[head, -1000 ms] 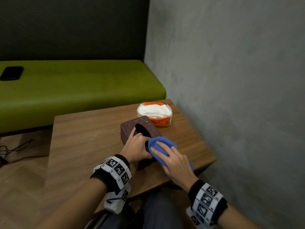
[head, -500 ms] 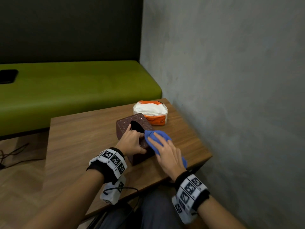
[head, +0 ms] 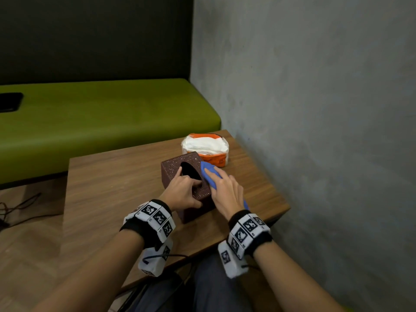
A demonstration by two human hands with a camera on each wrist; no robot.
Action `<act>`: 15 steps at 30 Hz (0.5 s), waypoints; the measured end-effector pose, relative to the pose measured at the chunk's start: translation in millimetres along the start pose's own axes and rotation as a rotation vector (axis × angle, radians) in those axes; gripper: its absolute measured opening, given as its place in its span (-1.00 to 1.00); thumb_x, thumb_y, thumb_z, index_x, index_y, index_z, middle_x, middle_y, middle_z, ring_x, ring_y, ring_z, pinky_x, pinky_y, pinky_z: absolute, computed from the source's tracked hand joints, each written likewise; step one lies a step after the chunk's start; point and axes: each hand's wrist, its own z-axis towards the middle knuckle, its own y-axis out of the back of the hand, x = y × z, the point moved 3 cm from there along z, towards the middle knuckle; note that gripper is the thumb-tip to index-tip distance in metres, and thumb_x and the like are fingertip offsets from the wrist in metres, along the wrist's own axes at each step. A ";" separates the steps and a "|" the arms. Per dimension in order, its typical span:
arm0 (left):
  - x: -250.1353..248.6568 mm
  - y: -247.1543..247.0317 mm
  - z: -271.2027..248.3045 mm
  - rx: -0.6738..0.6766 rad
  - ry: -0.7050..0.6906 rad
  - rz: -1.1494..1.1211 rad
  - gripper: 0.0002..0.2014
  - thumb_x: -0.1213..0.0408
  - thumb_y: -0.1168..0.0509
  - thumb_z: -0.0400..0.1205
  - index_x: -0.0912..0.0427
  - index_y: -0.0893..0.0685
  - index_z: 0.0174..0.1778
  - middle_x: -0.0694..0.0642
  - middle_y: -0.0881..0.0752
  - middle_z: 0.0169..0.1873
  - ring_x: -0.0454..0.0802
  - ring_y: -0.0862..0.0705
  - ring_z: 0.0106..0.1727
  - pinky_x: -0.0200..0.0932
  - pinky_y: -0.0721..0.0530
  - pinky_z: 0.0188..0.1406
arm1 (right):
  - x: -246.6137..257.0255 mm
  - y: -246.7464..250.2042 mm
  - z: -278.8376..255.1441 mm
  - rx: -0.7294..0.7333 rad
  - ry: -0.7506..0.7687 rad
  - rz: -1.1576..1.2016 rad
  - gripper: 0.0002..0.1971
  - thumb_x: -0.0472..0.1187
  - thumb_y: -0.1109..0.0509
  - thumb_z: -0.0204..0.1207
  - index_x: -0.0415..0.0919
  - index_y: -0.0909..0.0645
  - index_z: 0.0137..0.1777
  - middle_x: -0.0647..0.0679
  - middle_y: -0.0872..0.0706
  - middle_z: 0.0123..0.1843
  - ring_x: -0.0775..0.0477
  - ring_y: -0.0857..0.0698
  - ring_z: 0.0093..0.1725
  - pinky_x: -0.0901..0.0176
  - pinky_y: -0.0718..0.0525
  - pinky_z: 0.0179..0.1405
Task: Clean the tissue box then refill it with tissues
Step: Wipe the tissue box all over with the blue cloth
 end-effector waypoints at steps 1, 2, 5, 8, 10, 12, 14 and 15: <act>1.0 1.0 -0.4 -0.003 0.004 -0.013 -0.37 0.15 -0.49 0.37 0.21 -0.57 0.38 0.23 -0.71 0.21 0.13 -0.54 0.39 -0.09 0.22 0.62 | 4.8 -0.8 -1.5 0.015 -0.001 -0.006 -0.45 -0.23 -0.17 0.62 0.12 -0.20 0.58 -0.01 -0.22 0.65 -0.23 -0.47 0.34 -0.05 -0.56 0.14; 1.9 2.5 -0.5 -0.011 0.002 -0.027 -0.41 0.16 -0.49 0.36 0.22 -0.61 0.34 0.23 -0.73 0.15 0.14 -0.57 0.35 -0.09 0.22 0.62 | 7.9 -2.8 -5.2 0.044 0.023 -0.027 -0.45 -0.22 -0.17 0.62 0.10 -0.18 0.59 -0.03 -0.19 0.66 -0.25 -0.44 0.38 -0.07 -0.56 0.16; 2.9 3.7 -0.1 0.000 -0.016 -0.027 -0.46 0.16 -0.49 0.36 0.20 -0.64 0.27 0.21 -0.76 0.03 0.13 -0.63 0.24 -0.07 0.20 0.63 | 1.6 -6.1 -16.0 0.110 0.121 -0.116 -0.44 -0.20 -0.17 0.64 0.05 -0.13 0.61 -0.02 -0.16 0.67 -0.25 -0.36 0.47 -0.09 -0.58 0.24; -1.0 -0.4 -0.5 0.030 -0.036 0.031 -0.40 0.11 -0.47 0.38 0.23 -0.59 0.34 0.20 -0.73 0.11 0.08 -0.61 0.28 -0.06 0.22 0.63 | -5.3 -0.2 -1.8 0.072 0.116 -0.116 -0.46 -0.19 -0.18 0.63 0.08 -0.17 0.59 0.00 -0.21 0.65 -0.23 -0.39 0.47 -0.08 -0.59 0.25; -2.5 -1.4 -1.8 0.044 -0.037 0.045 -0.34 0.10 -0.46 0.39 0.21 -0.52 0.42 0.21 -0.68 0.21 0.06 -0.56 0.36 -0.06 0.25 0.63 | -2.6 1.5 9.3 0.065 0.085 -0.106 -0.47 -0.18 -0.19 0.62 0.10 -0.20 0.57 0.01 -0.23 0.64 -0.24 -0.44 0.39 -0.07 -0.60 0.18; -2.6 -0.1 -3.8 0.056 -0.036 0.036 -0.31 0.11 -0.46 0.41 0.21 -0.48 0.46 0.20 -0.65 0.27 0.04 -0.52 0.41 -0.07 0.27 0.63 | 2.8 0.9 12.6 0.068 0.079 -0.108 -0.47 -0.19 -0.18 0.63 0.10 -0.19 0.58 0.00 -0.24 0.64 -0.25 -0.44 0.37 -0.07 -0.61 0.13; -2.9 3.9 -5.7 0.058 -0.049 0.009 -0.35 0.15 -0.47 0.42 0.24 -0.51 0.43 0.19 -0.66 0.26 0.05 -0.50 0.43 -0.16 0.28 0.60 | 4.8 -0.5 6.0 0.074 0.101 -0.126 -0.46 -0.20 -0.18 0.64 0.06 -0.17 0.59 -0.03 -0.23 0.64 -0.26 -0.38 0.43 -0.09 -0.62 0.14; -2.2 5.1 -6.0 0.058 -0.056 -0.006 -0.38 0.17 -0.47 0.42 0.26 -0.54 0.40 0.20 -0.67 0.24 0.06 -0.50 0.42 -0.24 0.28 0.56 | 4.6 -1.4 -0.1 0.084 0.114 -0.142 -0.46 -0.21 -0.17 0.64 0.04 -0.16 0.60 -0.04 -0.23 0.64 -0.27 -0.34 0.46 -0.09 -0.62 0.15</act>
